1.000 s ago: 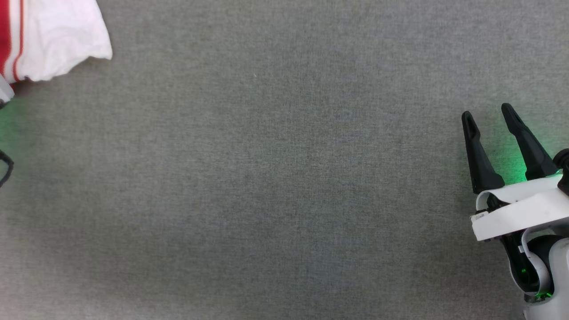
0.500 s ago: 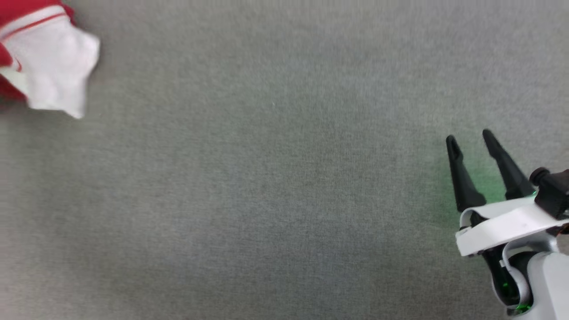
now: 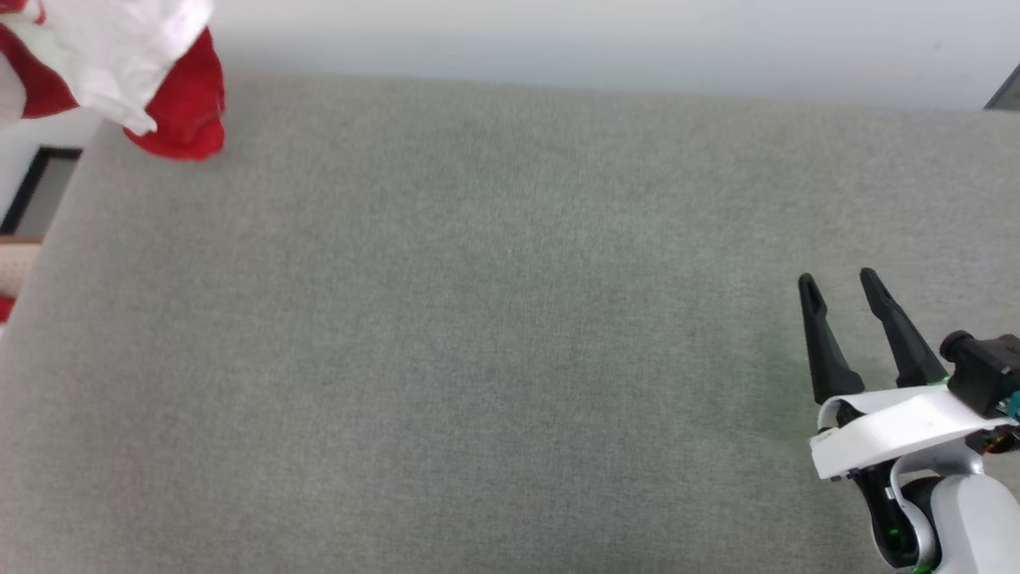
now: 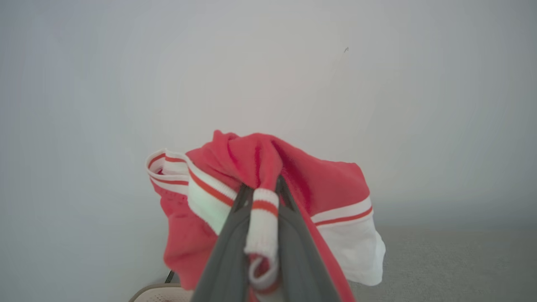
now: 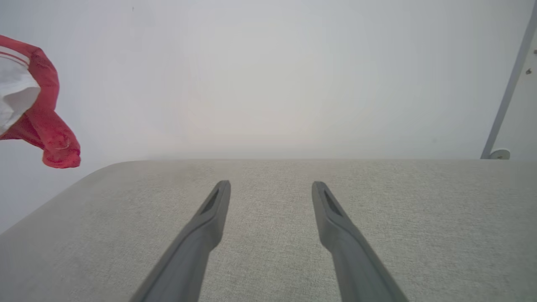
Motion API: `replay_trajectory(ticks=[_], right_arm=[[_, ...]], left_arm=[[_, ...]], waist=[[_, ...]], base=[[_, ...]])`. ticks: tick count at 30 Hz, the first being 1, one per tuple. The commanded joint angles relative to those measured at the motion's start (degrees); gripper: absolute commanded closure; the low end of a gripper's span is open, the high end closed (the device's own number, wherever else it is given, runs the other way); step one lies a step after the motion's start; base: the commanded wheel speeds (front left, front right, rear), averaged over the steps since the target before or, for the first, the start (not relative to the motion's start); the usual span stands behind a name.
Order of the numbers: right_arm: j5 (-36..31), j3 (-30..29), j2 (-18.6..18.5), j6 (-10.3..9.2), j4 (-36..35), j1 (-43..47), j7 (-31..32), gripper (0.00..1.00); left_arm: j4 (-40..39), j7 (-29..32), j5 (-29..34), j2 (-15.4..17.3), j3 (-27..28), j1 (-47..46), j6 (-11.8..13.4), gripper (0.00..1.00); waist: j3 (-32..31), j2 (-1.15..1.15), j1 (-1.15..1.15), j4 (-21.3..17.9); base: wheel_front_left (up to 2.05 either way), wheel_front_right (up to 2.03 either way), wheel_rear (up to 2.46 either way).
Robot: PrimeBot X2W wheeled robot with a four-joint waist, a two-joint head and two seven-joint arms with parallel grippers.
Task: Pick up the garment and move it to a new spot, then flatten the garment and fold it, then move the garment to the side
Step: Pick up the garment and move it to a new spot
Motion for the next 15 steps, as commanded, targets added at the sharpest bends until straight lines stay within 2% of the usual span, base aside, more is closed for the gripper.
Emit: replay_trajectory(ticks=[1,8,15], right_arm=[[-0.19,-0.49,0.24,-0.06,0.20,0.96,-0.36,0.00],[-1.39,-4.11,0.14,-0.06,1.64,1.76,-1.52,0.00],[-2.44,-8.49,-0.13,-0.06,3.57,2.08,-2.58,0.00]], left_arm=[[-1.12,0.66,-0.24,-0.04,0.00,1.05,0.41,1.00],[-16.85,9.75,-3.27,-0.05,0.24,7.88,4.58,1.00],[-36.15,18.68,-4.48,-0.87,-1.02,16.07,11.49,1.00]], waist=[[-2.18,0.00,0.00,-0.71],[-3.68,0.00,0.00,-3.70],[-4.01,0.00,0.00,-7.63]], base=[[0.00,0.00,0.00],[0.00,0.00,0.00],[0.00,0.00,0.00]])
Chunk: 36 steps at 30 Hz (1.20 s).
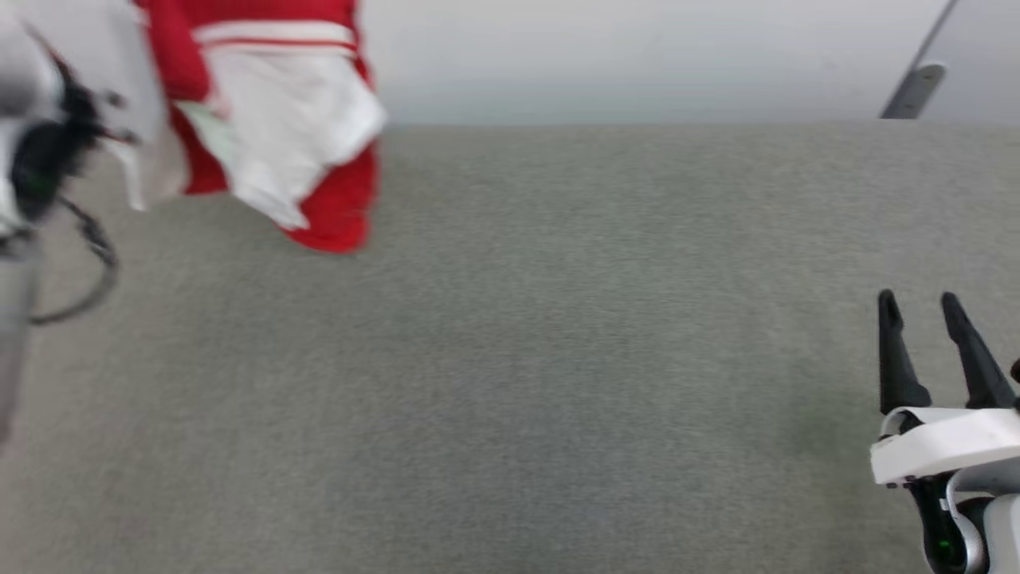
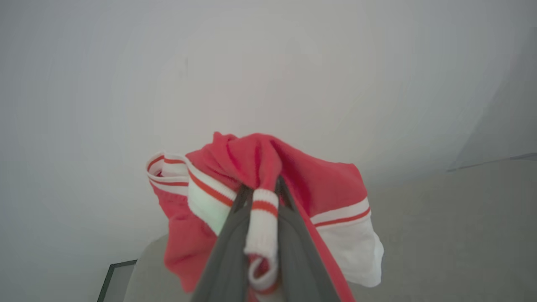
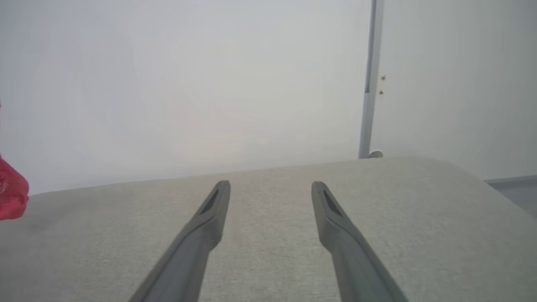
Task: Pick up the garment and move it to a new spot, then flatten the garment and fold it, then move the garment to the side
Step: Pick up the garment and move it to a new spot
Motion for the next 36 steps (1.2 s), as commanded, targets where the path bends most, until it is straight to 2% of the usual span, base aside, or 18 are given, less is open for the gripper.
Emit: replay_trajectory(ticks=[1,5,9,18,26,36], right_arm=[[-0.46,-0.52,-0.06,-0.06,0.32,0.59,-0.35,0.00],[-1.08,-2.05,0.45,-0.06,1.25,0.50,-0.91,0.00],[-1.47,-2.94,0.74,-0.06,2.23,0.30,-1.41,0.00],[-1.14,-2.66,1.89,-0.06,4.77,-0.47,-3.01,0.00],[-0.75,-0.94,2.56,-0.06,7.00,-1.14,-4.18,0.00],[0.23,1.94,2.90,-0.06,9.35,-2.91,-5.05,0.00]], left_arm=[[-2.03,0.82,-0.03,-0.61,-0.20,1.11,1.12,1.00],[-10.69,5.13,0.00,-1.86,-2.22,3.82,4.36,1.00],[-15.27,7.68,0.46,-3.34,-4.49,6.02,6.50,1.00],[-14.86,9.61,0.47,-7.36,-10.49,14.37,9.54,1.00],[-6.40,9.16,-1.06,-8.69,-14.38,21.96,8.31,1.00],[5.59,8.22,-2.82,-11.08,-16.39,22.58,5.28,1.00]], waist=[[-0.39,0.00,0.00,-2.11],[-0.10,0.00,0.00,-4.57],[0.49,0.00,0.00,-6.86],[2.42,0.00,0.00,-10.52],[3.54,0.00,0.00,-12.28],[4.36,0.00,0.00,-12.97]], base=[[0.00,0.00,0.00],[0.00,0.00,0.00],[0.00,0.00,0.00],[0.00,0.00,0.00],[0.00,0.00,0.00],[0.00,0.00,0.00]])
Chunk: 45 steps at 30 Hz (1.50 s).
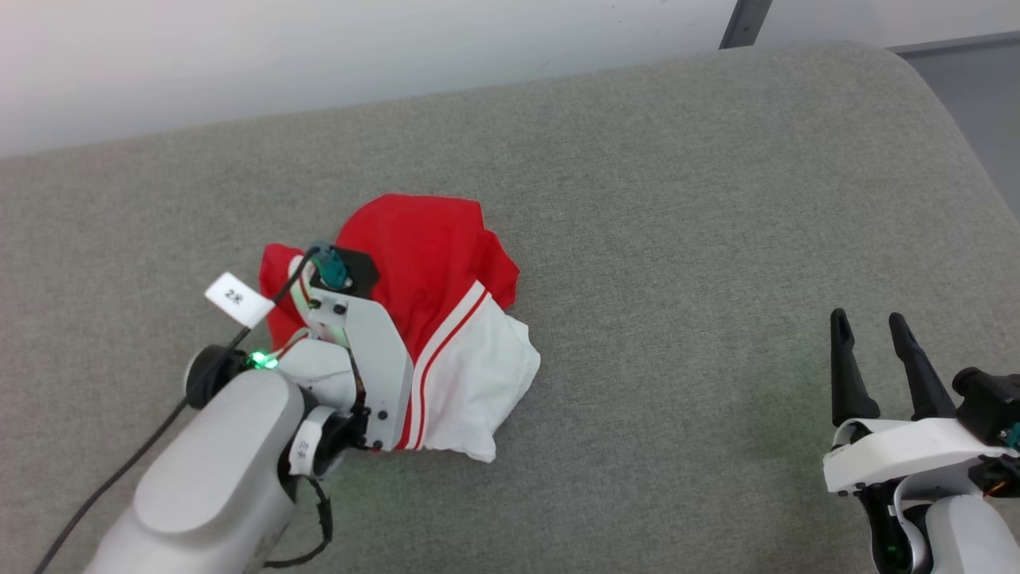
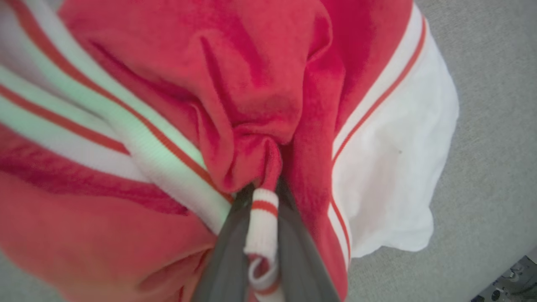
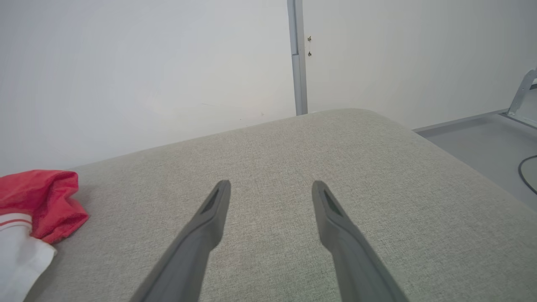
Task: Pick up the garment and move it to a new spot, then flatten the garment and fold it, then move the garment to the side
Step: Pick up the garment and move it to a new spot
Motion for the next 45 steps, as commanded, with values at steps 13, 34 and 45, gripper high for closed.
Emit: replay_trajectory(ticks=[13,34,45], right_arm=[[0.72,1.24,-1.63,-0.06,1.58,0.18,-0.40,0.00],[0.27,2.97,-2.53,-0.06,1.19,4.62,1.76,0.00],[0.10,2.53,-3.05,-0.06,0.43,7.59,1.75,0.00]], left_arm=[[-1.67,-0.25,-1.05,0.50,0.60,-3.97,-2.80,0.00],[-16.28,-27.14,-2.60,8.01,13.59,13.19,-1.42,0.00],[-17.24,-47.14,-3.84,11.39,23.59,28.87,-2.33,0.00]], waist=[[-4.25,0.00,0.00,3.93],[-13.57,0.00,0.00,10.73],[-15.46,0.00,0.00,12.08]], base=[[0.00,0.00,0.00],[0.00,0.00,0.00],[0.00,0.00,0.00]])
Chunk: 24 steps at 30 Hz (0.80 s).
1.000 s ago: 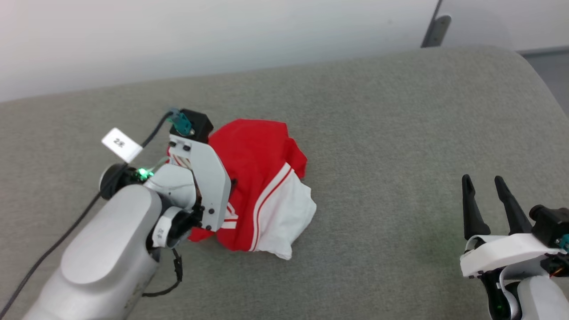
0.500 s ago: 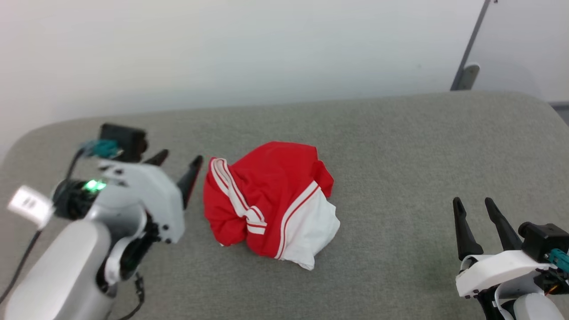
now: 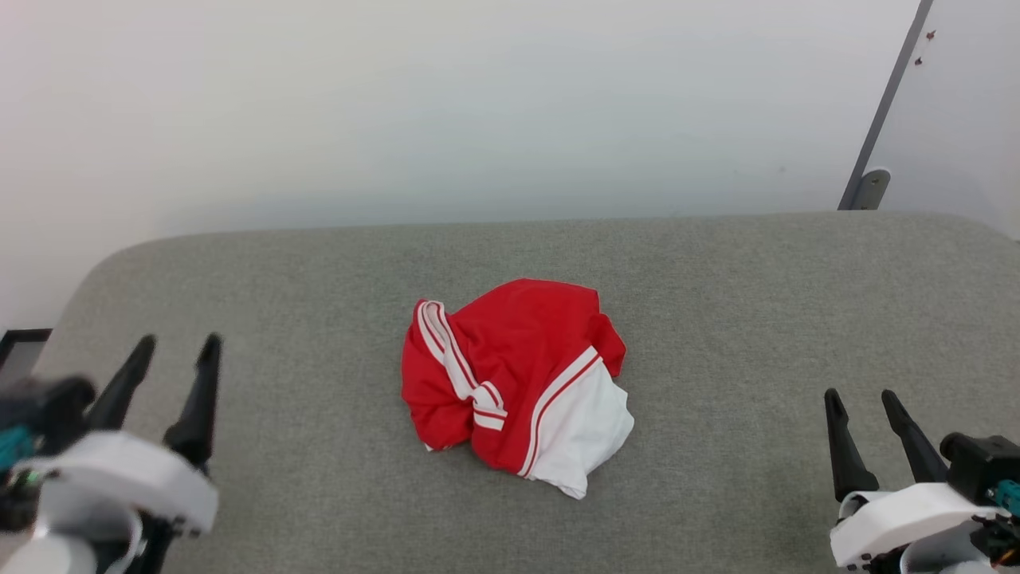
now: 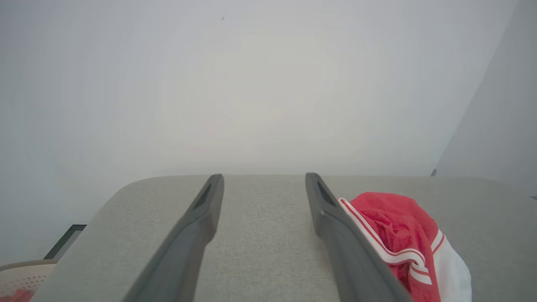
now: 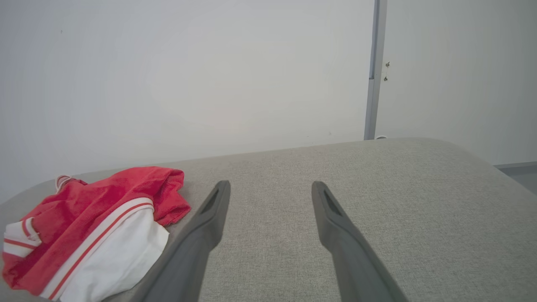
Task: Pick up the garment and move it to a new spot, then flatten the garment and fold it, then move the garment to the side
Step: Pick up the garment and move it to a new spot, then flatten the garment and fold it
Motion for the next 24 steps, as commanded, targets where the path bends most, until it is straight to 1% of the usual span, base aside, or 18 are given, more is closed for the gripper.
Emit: replay_trajectory(ticks=[1,3,7,11,13,15,24], right_arm=[[-0.13,-0.22,-0.13,-0.06,-0.11,0.85,-0.22,0.00],[-0.18,-0.47,-0.08,-0.06,-0.24,1.18,-0.36,0.00],[-0.24,-0.86,0.02,-0.06,-0.34,2.16,-0.35,0.00],[-0.30,-1.32,0.15,-0.06,-0.63,2.53,-0.16,0.00],[-0.36,-1.50,0.22,-0.06,-0.84,2.88,-0.01,0.00],[-0.42,-1.64,0.29,-0.06,-1.01,3.13,0.15,0.00],[-0.35,-1.41,0.59,-0.06,-1.64,3.24,0.53,0.00]], left_arm=[[0.04,-1.18,-0.13,0.03,0.60,1.58,0.21,0.00],[0.57,-3.69,-0.45,0.22,2.15,4.35,0.52,0.00],[1.70,-8.15,-1.15,0.15,4.17,8.89,-0.21,0.00],[2.75,-11.06,-1.88,-0.03,6.15,11.71,-1.11,0.00],[2.81,-11.97,-1.78,-0.21,6.99,12.66,-0.81,0.00],[2.82,-12.37,-1.89,-0.29,7.55,13.37,-1.05,0.00],[1.95,-12.41,-1.22,0.04,6.83,13.00,-1.66,0.00]], waist=[[-0.23,0.00,0.00,0.23],[-0.39,0.00,0.00,0.40],[-0.52,0.00,0.00,0.64],[-0.59,0.00,0.00,0.99],[-0.59,0.00,0.00,1.12],[-0.55,0.00,0.00,1.30],[-0.40,0.00,0.00,2.09]], base=[[0.00,0.00,0.00],[0.00,0.00,0.00],[0.00,0.00,0.00],[0.00,0.00,0.00],[0.00,0.00,0.00],[0.00,0.00,0.00],[0.00,0.00,0.00]])
